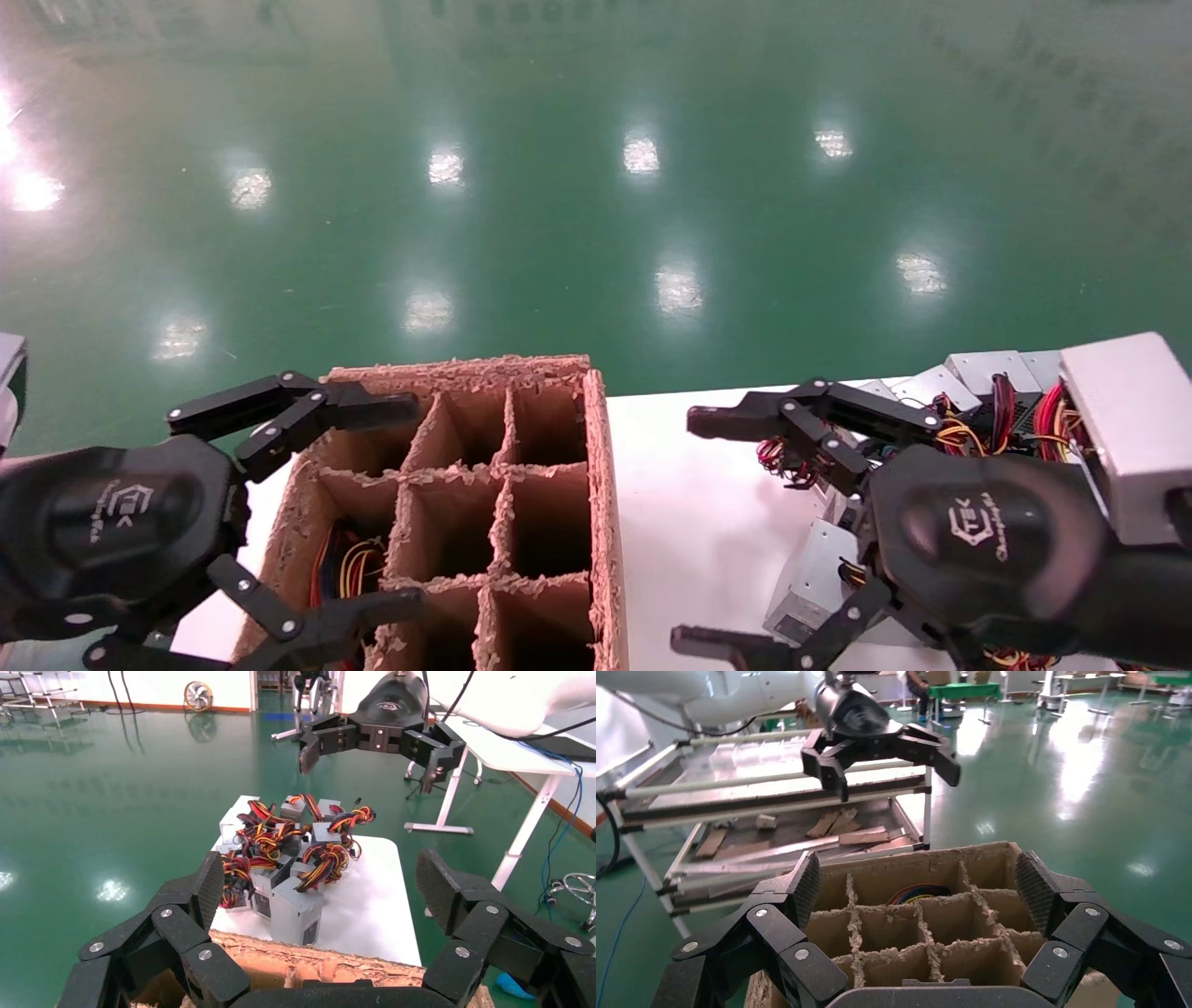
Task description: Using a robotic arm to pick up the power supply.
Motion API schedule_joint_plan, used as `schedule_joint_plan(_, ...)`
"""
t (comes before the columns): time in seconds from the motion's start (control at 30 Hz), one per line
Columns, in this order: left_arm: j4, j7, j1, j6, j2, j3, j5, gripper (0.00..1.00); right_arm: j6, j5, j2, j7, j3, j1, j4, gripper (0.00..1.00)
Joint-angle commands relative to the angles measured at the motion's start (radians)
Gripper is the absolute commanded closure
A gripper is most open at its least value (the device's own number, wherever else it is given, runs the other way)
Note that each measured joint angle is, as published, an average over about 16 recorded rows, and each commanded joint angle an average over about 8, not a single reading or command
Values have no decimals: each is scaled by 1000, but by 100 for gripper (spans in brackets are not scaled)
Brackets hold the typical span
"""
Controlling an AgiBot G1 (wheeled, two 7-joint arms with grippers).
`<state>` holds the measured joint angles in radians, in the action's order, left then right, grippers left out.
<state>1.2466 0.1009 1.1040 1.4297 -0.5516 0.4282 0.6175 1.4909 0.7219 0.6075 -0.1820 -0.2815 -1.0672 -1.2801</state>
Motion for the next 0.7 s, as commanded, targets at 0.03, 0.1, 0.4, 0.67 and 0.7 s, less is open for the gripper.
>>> schedule_joint_plan(0.03,0,0,0,0,0,0,0,0,11,18,7,-9,4,-15,-8,0)
schedule_joint_plan(0.1,0,0,0,0,0,0,0,0,14,24,10,-10,6,-19,-10,0)
schedule_joint_plan(0.4,0,0,0,0,0,0,0,0,11,20,8,-8,6,-15,-8,0)
schedule_joint_plan(0.67,0,0,0,0,0,0,0,0,7,13,5,-6,4,-10,-5,0)
schedule_joint_plan(0.7,0,0,0,0,0,0,0,0,7,13,5,-6,4,-10,-5,0)
